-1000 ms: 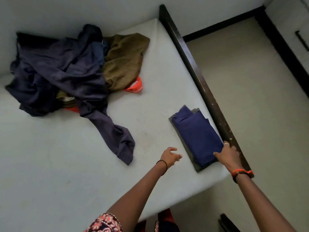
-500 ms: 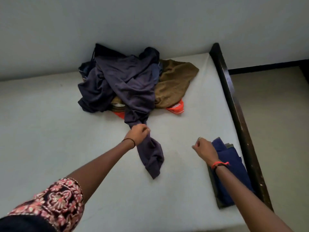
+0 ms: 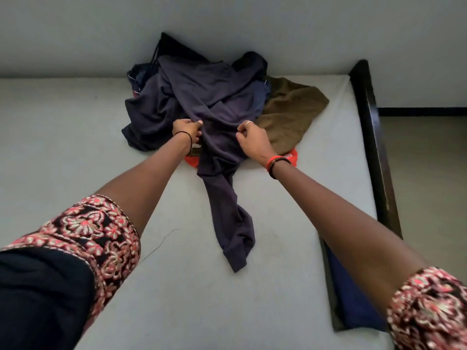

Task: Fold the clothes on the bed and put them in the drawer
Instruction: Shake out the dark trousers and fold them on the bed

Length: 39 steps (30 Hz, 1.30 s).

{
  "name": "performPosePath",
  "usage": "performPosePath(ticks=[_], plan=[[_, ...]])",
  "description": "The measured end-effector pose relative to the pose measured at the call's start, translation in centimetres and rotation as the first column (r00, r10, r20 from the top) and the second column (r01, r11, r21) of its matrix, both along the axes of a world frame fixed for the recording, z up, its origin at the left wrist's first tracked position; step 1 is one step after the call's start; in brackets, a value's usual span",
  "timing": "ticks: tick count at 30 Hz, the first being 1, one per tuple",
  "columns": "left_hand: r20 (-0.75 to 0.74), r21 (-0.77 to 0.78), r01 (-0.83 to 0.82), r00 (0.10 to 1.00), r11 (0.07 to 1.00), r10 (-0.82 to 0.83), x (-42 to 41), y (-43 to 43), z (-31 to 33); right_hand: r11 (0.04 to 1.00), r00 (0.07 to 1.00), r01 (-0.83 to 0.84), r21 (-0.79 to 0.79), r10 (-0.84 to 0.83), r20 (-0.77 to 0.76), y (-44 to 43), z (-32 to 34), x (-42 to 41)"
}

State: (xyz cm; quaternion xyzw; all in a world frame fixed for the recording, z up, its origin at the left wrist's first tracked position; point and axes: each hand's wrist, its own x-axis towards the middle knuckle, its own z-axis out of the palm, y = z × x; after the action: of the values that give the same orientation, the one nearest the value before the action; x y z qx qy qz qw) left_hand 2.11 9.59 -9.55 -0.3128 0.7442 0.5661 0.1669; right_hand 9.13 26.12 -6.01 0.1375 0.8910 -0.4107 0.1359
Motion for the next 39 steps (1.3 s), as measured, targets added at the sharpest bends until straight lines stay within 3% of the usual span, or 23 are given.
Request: performPosePath(ticks=[5, 8, 10, 11, 13, 15, 18, 21, 24, 26, 29, 31, 34, 36, 37, 39], plan=[[-0.138, 0.164, 0.025, 0.990, 0.986, -0.002, 4.1, 2.1, 3.4, 0.923, 0.965, 0.246, -0.297, -0.204, 0.165, -2.2, -0.1, -1.1], [-0.201, 0.158, 0.100, 0.977, 0.982, -0.067, 8.4, 2.8, 5.1, 0.708, 0.855, 0.467, -0.529, -0.209, 0.474, -2.6, 1.5, -0.7], [-0.225, 0.126, 0.177, 0.963, 0.976, -0.146, 11.5, 2.8, 5.9, 0.551, 0.830, 0.513, -0.658, -0.124, 0.543, -2.8, 2.4, -0.7], [-0.237, 0.093, 0.219, 0.952, 0.971, -0.192, 12.9, 2.9, 6.4, 0.521, 0.846, 0.493, -0.697, -0.100, 0.523, -2.8, 2.8, -0.7], [-0.263, -0.033, 0.300, 0.918, 0.953, -0.298, 15.4, 3.1, 7.0, 0.555, 0.864, 0.473, -0.684, -0.139, 0.485, -3.1, 2.9, -0.8], [-0.298, -0.112, 0.363, 0.876, 0.925, -0.379, 17.1, 3.0, 8.2, 0.635, 0.855, 0.506, -0.583, -0.279, 0.438, -2.8, 2.9, -0.5], [-0.254, -0.072, 0.446, 0.857, 0.892, -0.449, 17.4, 2.3, 9.9, 0.680, 0.850, 0.523, -0.514, -0.368, 0.377, -1.6, 3.1, 0.8], [-0.145, 0.139, 0.262, 0.959, 0.955, -0.242, 14.7, 0.7, 11.4, 0.705, 0.888, 0.460, -0.540, -0.358, 0.289, -1.0, 4.6, 3.1], [-0.136, 0.107, 0.031, 0.991, 0.994, -0.016, 10.6, -0.9, 11.9, 0.742, 0.944, 0.327, -0.585, -0.284, 0.169, -1.6, 6.4, 6.6], [-0.097, 0.131, 0.024, 0.995, 0.991, -0.012, 8.6, -0.9, 12.0, 0.747, 0.964, 0.265, -0.609, -0.227, 0.141, -2.5, 7.3, 9.3], [0.120, 0.230, 0.002, 0.992, 0.973, -0.030, 7.9, 0.1, 10.7, 0.770, 0.984, 0.176, -0.613, -0.136, 0.113, -3.9, 8.0, 13.4], [0.170, 0.230, -0.061, 0.985, 0.971, 0.021, 8.7, 0.2, 9.4, 0.790, 0.983, 0.157, -0.592, -0.067, 0.172, -4.3, 8.0, 15.7], [0.052, 0.301, -0.058, 0.998, 0.952, 0.044, 10.8, 0.4, 9.9, 0.888, 0.900, 0.020, -0.459, 0.184, 0.394, -3.3, 7.6, 17.7], [-0.044, 0.301, 0.024, 0.999, 0.953, -0.012, 12.9, 0.8, 11.1, 0.948, 0.825, -0.037, -0.317, 0.208, 0.526, -1.7, 7.6, 18.1], [-0.086, 0.263, 0.089, 0.994, 0.961, -0.069, 14.0, 0.9, 11.5, 0.972, 0.846, -0.020, -0.232, 0.140, 0.514, -0.8, 7.7, 18.0], [-0.186, 0.168, 0.234, 0.961, 0.958, -0.202, 16.4, 0.9, 12.0, 0.989, 0.953, 0.119, -0.092, -0.088, 0.289, 0.7, 8.8, 17.2]])
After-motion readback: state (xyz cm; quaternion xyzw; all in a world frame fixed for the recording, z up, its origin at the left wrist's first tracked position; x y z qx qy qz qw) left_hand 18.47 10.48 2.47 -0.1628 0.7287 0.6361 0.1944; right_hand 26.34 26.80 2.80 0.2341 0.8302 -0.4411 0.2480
